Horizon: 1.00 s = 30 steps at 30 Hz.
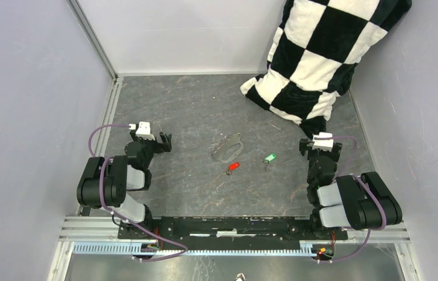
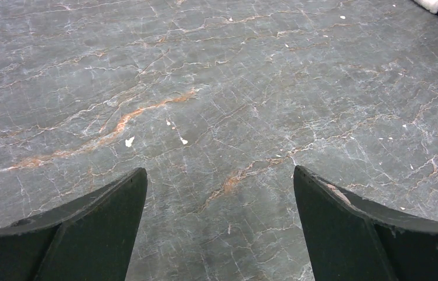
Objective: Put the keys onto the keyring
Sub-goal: Pick up the keyring from the center of the board.
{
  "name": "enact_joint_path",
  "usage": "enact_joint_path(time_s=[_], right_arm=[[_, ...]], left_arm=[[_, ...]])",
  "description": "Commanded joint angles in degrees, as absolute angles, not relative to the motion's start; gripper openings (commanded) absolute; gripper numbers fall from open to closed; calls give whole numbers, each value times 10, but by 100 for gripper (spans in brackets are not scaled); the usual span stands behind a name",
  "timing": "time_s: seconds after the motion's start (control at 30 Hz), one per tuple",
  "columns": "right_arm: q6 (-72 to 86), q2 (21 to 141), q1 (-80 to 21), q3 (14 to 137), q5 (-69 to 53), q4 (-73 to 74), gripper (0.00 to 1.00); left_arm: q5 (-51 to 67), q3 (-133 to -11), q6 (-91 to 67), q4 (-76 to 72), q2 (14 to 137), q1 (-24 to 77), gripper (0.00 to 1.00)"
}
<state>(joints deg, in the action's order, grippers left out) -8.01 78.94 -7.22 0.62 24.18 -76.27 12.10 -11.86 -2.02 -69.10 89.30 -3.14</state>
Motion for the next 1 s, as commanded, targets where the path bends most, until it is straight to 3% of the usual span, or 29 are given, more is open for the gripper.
enact_joint_path(time_s=[0.0,0.33,0.4,0.5,0.6,0.7,0.83,0.97], right_arm=[[-85,784,-70,-47,238,-799,98],[-90,776,-70,-50,232,-808,98],[-126,716,-73,-32,150,-718,98],[-145,692,-80,83,-36,-475,98],[-75,737,-60,198,-59,-314,98],[-8,717,-47,198,-29,-304,98],[45,665,-45,185,-27,-318,98],[110,608,-43,252,-131,-310,98]], left_arm=[[114,-123,-6,-714,883,-30,100],[114,-123,-5,-713,882,-30,100],[113,-125,-8,-711,877,-31,100],[90,-178,-17,-587,836,-32,100],[120,-300,34,-308,810,-32,100],[128,-381,66,-172,815,-32,100],[150,-403,68,-119,776,-33,100],[183,-438,51,-48,751,-33,100]])
